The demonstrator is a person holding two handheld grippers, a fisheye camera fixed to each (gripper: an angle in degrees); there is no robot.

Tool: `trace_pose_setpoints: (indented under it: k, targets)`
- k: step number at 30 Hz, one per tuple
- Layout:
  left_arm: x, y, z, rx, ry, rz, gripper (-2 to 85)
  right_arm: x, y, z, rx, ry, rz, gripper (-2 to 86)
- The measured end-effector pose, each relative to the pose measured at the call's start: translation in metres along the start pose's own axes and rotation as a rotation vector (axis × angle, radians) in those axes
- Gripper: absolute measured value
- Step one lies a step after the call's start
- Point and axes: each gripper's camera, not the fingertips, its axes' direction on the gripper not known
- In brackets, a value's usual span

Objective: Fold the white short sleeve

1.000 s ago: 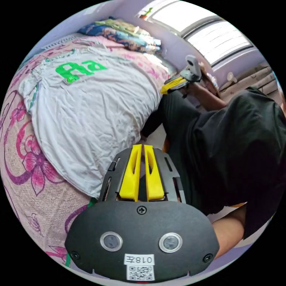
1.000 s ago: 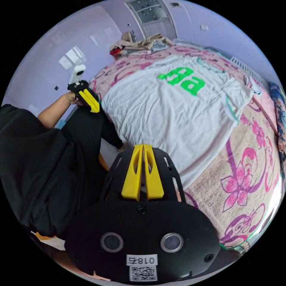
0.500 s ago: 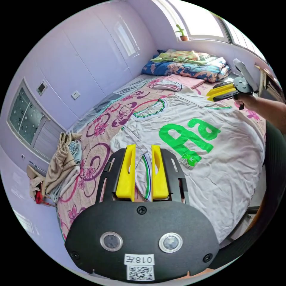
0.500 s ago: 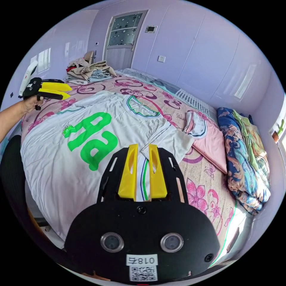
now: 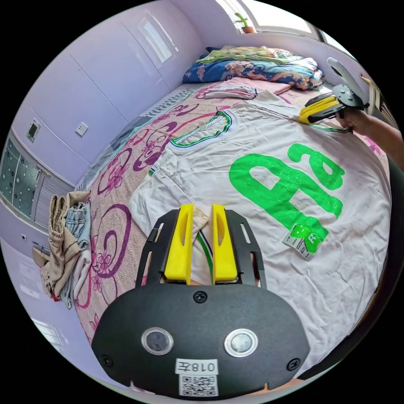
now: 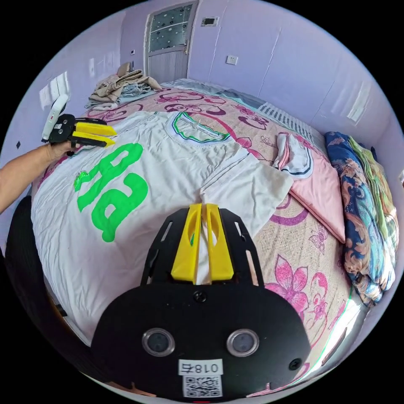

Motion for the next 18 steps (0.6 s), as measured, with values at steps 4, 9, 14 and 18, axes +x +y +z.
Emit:
trace_pose_setpoints:
  k: [4, 9, 14, 18]
  targets:
    - [0.003, 0.016, 0.021, -0.013, 0.015, -0.014, 7.0, 0.05, 0.011, -0.01, 0.052, -0.115, 0.16, 1.1]
    - [-0.004, 0.046, 0.042, 0.003, 0.07, -0.095, 0.5, 0.158, 0.057, -0.036, 0.237, -0.331, 0.591, 0.8]
    - [-0.047, 0.108, 0.067, 0.086, 0.254, -0.318, -0.8, 0.244, 0.189, -0.05, 0.518, -0.485, 1.167, 0.7]
    - [-0.097, 0.189, 0.097, 0.225, 0.481, -0.619, -0.9, 0.242, 0.245, -0.021, 0.521, -0.538, 1.296, 0.9]
